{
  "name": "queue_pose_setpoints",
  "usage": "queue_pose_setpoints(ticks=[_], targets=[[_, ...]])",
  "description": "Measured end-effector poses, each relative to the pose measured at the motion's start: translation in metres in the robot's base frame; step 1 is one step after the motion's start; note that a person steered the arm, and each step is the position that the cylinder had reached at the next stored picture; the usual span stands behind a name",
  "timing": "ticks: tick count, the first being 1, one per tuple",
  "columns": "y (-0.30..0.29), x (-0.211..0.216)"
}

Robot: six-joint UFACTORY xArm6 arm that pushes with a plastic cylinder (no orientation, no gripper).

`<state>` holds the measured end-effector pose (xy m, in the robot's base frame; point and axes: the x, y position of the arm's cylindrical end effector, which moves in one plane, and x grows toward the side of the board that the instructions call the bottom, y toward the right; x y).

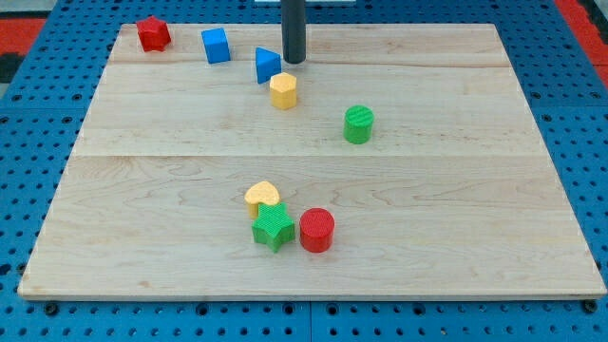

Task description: Push your arm to the bottom of the board

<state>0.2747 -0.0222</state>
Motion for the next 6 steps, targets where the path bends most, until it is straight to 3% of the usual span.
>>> queue_pose_setpoints(ticks=[1, 2, 3, 4, 5, 6], targets=[[-0.026, 0.007], [-0.013, 0.007], [0.056, -0.001], [0.154, 0.032], [0.226, 0.097], [0.234, 0.198]])
